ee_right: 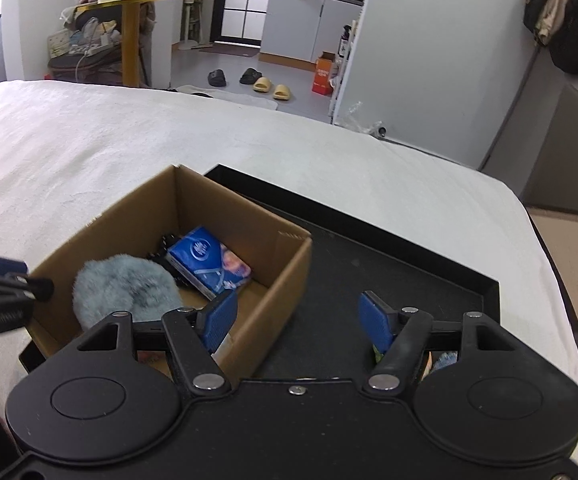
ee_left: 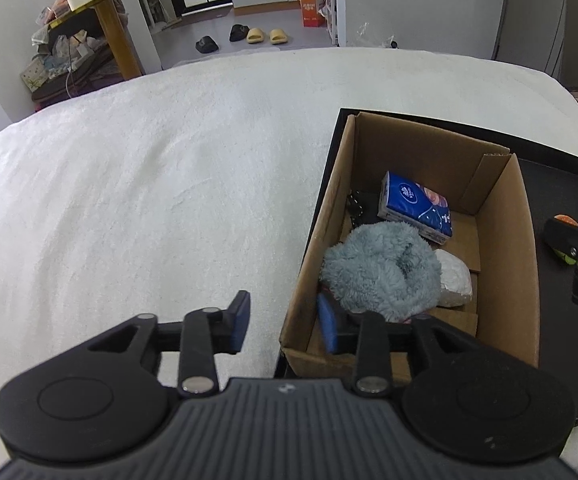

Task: Organize soft objects
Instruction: 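Move the right gripper to the burger plush and close on it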

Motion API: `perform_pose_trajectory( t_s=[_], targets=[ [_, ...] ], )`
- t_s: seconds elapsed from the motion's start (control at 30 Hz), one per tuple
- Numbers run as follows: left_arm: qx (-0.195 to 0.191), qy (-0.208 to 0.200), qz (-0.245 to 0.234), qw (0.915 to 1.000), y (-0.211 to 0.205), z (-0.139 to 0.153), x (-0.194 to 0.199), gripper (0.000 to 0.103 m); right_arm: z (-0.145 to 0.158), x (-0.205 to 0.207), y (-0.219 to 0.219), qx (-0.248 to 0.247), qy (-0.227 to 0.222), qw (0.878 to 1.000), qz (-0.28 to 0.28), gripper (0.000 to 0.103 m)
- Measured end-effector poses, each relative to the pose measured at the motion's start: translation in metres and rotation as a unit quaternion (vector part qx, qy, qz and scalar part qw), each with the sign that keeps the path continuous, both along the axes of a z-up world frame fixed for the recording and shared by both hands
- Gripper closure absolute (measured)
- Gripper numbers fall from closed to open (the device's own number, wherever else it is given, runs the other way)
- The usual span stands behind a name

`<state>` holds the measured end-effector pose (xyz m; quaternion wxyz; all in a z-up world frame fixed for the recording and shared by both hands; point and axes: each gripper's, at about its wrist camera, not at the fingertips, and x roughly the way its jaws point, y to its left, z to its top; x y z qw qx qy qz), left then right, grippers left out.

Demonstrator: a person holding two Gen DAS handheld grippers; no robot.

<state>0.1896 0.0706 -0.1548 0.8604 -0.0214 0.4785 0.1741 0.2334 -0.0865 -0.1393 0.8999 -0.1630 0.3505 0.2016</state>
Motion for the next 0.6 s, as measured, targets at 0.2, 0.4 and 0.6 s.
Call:
perform_pose_trajectory(
  t_s=[0.2,0.4,0.6],
  targets=[
    [0.013,0.000,-0.002,0.9999,-0.004,0.001,0.001,0.056,-0.002,-0.001,-0.018,0.015,0.004,1.000,-0.013,0.034],
    [0.039,0.001,-0.011,0.9992,-0.013,0.002,0.004,0.052,-0.003,0.003,-0.038,0.027,0.002,0.999,-0.025,0.031],
    [0.069,0.006,-0.009,0.9976,-0.020,0.001,0.005,0.047,-0.009,0.009,-0.058,0.046,0.002,0.998,-0.043,0.027]
  ],
)
